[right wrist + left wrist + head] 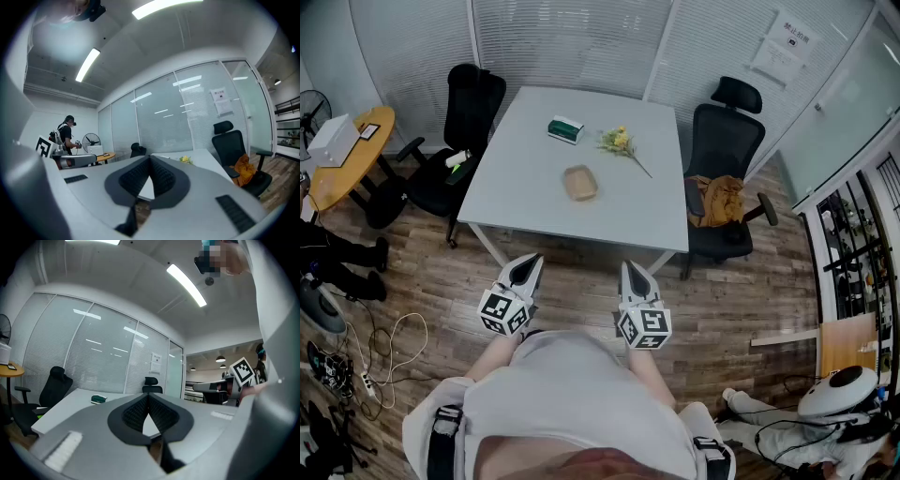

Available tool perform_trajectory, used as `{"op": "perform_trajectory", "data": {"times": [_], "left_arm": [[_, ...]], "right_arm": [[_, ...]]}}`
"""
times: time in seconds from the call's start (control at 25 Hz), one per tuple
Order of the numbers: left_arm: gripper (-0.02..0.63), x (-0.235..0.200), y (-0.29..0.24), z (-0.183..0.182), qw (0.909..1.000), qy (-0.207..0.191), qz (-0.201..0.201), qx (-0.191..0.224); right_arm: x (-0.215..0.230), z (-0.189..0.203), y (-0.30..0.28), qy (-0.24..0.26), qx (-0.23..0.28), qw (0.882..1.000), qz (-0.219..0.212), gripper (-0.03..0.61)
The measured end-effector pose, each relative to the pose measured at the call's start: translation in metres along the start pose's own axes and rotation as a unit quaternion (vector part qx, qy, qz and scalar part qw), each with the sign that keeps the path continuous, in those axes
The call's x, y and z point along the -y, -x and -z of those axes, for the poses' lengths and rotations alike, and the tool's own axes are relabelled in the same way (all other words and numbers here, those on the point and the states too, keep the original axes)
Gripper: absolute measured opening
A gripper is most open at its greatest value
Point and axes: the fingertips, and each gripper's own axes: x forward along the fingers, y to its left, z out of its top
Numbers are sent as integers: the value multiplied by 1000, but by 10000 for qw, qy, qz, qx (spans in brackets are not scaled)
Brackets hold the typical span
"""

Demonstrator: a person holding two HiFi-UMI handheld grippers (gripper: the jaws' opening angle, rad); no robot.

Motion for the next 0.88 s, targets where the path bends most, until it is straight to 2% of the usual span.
{"op": "perform_trajectory", "data": {"times": [0.48, 0.88], "left_arm": [[11, 4, -6, 1, 10000, -45, 67, -50], [11, 6, -8, 0, 10000, -41, -30, -26]], "right_arm": [[4, 3, 1, -60, -13, 10000, 54, 8], [12, 2, 2, -71, 17, 9999, 135, 8]]}}
